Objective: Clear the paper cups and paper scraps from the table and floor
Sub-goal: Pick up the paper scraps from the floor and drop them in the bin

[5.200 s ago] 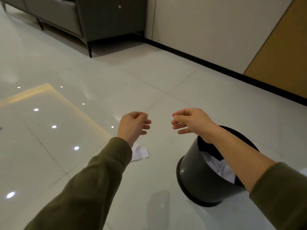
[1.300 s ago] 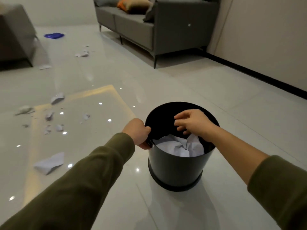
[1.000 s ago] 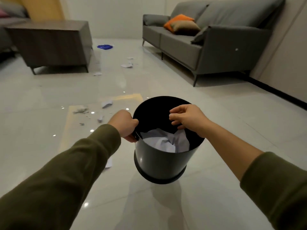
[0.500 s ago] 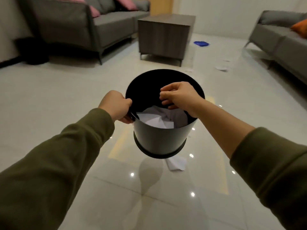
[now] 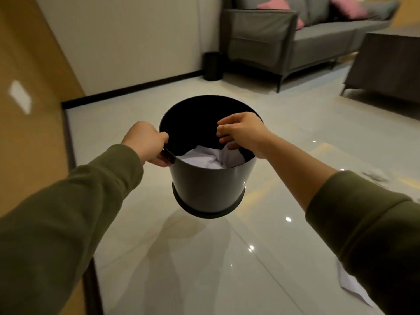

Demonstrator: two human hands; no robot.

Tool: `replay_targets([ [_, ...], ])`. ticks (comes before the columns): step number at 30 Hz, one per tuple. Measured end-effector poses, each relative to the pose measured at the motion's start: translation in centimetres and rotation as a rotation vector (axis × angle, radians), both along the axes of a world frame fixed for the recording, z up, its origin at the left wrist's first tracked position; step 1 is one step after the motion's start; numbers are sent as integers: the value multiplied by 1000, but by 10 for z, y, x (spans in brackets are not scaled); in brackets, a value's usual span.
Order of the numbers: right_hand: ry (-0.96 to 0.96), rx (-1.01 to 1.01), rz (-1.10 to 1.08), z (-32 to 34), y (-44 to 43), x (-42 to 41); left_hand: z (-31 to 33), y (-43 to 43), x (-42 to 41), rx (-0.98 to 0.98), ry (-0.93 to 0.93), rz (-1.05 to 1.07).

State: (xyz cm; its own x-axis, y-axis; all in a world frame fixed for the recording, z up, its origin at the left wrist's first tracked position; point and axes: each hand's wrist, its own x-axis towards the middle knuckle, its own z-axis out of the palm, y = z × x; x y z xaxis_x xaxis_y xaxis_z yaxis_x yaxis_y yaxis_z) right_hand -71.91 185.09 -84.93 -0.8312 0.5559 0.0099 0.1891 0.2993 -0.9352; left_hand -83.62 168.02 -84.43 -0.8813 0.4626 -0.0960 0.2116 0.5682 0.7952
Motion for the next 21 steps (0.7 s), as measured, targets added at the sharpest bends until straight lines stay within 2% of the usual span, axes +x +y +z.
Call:
replay_targets([
  [8,7,-117,124,-23,-67,-78,-25,-87,-54,-51,-65,214],
  [21,-94,-171,216,-101,-106,-131,-120,-132,-82,-76,-229,362],
])
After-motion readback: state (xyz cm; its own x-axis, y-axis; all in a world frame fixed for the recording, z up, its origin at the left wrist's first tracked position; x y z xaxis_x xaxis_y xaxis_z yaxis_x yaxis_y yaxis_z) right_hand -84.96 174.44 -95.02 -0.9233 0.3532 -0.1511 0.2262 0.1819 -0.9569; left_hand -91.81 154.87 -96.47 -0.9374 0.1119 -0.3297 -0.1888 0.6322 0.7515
